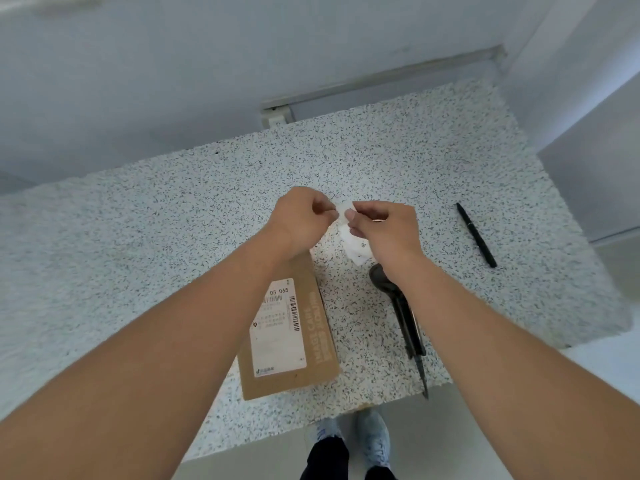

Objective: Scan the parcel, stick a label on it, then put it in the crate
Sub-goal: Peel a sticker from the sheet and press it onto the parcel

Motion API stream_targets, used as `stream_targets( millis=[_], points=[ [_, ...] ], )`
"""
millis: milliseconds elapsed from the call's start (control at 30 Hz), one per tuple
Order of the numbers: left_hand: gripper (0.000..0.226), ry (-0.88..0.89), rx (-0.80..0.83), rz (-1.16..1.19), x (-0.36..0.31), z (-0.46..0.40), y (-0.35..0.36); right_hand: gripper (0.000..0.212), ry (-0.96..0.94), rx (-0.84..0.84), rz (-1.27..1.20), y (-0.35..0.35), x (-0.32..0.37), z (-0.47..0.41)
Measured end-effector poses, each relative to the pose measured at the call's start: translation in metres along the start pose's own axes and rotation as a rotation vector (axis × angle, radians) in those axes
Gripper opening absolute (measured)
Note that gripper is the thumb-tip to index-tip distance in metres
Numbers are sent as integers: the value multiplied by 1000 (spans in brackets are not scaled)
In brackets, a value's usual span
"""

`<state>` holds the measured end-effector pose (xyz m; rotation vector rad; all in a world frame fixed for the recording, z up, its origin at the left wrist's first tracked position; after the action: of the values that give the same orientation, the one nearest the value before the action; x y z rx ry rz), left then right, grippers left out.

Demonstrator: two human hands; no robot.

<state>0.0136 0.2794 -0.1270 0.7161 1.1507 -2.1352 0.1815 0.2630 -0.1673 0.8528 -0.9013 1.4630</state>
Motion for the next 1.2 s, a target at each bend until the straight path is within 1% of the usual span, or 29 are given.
stream_targets(
  millis=[67, 133, 333, 567, 667, 767, 1000, 1200],
  points=[
    [12, 16, 7, 176, -9, 12, -9, 18, -32, 8, -84, 3, 16, 14],
    [10, 47, 40, 319, -20, 24, -17, 19, -65, 6, -110, 3, 32, 28],
    [6, 155, 77, 576, -57, 66, -41, 24, -197, -6, -184, -5, 86, 71],
    [3, 265, 74, 597, -101, 120, -66, 27, -323, 25, -232, -12, 139, 124],
    [12, 287, 59, 587, -120, 144, -74, 28, -379, 48, -213, -19, 159, 146],
    [17, 308, 50, 575, -141, 168, -77, 29, -426, 76, -172, -31, 177, 167],
    [11, 375, 1, 600, -191, 220, -68, 21, -546, 159, -71, -66, 214, 207],
    [11, 425, -69, 603, -224, 254, -50, 9, -638, 234, 125, -97, 231, 234]
  ],
)
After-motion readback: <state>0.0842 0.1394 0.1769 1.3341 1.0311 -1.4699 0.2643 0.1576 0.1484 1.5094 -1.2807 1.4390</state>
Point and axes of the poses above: each hand's wrist, its own z-axis away from the middle knuckle, its own y-axis out of the palm, x = y × z, the point moved 3 cm from there along -z, towards the middle knuckle, and after that the axes turned 11 degrees about x, right-handed, at the moved point
